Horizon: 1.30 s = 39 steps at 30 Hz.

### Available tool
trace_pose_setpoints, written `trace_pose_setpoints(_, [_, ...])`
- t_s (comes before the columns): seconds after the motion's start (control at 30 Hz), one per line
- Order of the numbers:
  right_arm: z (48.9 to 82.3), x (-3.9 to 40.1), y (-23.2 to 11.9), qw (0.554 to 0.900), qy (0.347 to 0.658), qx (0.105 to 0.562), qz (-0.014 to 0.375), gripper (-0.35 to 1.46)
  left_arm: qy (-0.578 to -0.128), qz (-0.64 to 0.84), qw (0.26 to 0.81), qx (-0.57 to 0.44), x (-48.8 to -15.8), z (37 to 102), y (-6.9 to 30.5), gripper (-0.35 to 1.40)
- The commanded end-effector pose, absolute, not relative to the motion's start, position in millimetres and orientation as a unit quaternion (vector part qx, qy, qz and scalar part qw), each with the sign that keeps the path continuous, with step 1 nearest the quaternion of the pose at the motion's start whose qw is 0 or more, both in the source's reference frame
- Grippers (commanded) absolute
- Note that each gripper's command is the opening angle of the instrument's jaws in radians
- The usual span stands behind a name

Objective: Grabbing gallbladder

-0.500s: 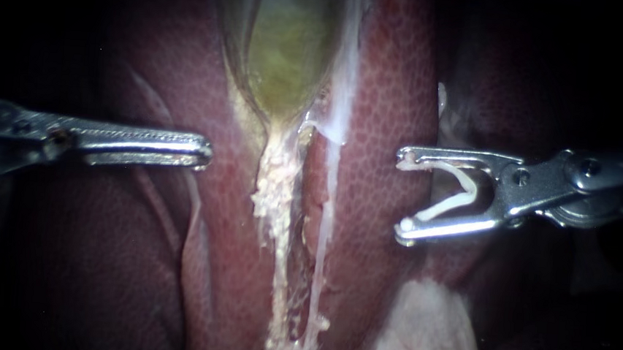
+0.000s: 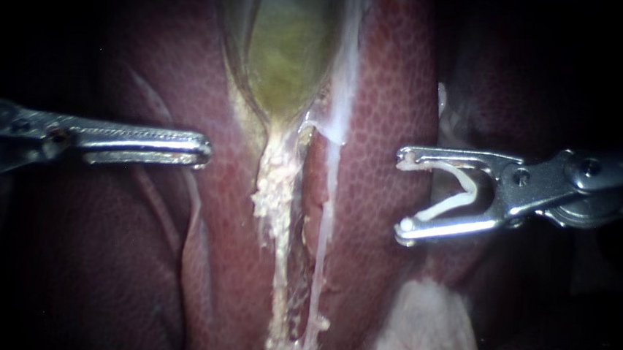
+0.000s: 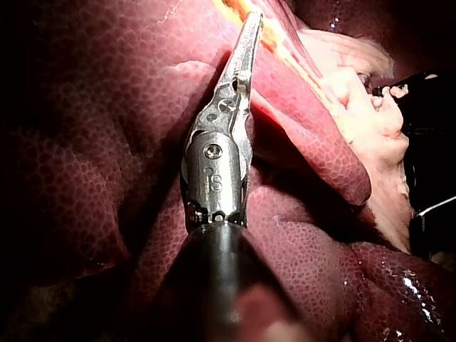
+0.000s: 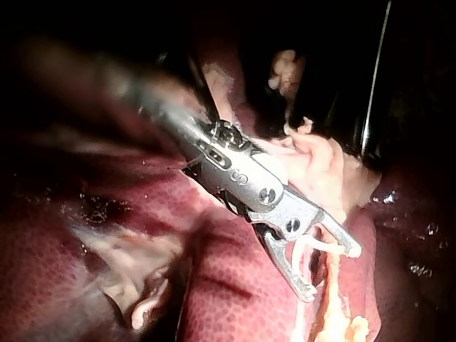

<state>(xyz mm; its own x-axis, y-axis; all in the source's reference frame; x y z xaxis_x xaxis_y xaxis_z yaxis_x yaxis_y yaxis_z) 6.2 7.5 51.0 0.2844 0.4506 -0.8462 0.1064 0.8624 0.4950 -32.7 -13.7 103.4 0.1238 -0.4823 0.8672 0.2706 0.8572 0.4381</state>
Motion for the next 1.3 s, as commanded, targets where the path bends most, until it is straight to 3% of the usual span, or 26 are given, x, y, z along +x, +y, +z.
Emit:
trace_pose_setpoints(0.03, [51.0,6.2,7.5,0.766,0.587,0.237,0.112,0.55,-0.612,-0.251,0.744,0.088,-32.7,103.4,-13.7,-0.10])
trace_pose_setpoints(0.17, [51.0,6.2,7.5,0.766,0.587,0.237,0.112,0.56,-0.612,-0.252,0.744,0.088,-32.8,103.5,-13.7,0.19])
trace_pose_setpoints(0.27, [51.0,6.2,7.5,0.766,0.587,0.237,0.112,0.56,-0.612,-0.252,0.745,0.088,-32.9,103.5,-13.7,0.29])
trace_pose_setpoints(0.53, [51.0,6.2,7.5,0.766,0.587,0.237,0.112,0.56,-0.611,-0.259,0.743,0.090,-33.3,103.9,-14.3,0.41])
trace_pose_setpoints(0.87, [51.0,6.2,7.5,0.766,0.587,0.237,0.112,0.56,-0.603,-0.298,0.732,0.111,-37.0,106.1,-16.9,0.32])
trace_pose_setpoints(1.3, [51.0,6.3,7.4,0.766,0.587,0.237,0.112,0.56,-0.580,-0.324,0.738,0.115,-40.1,108.9,-17.7,0.29])
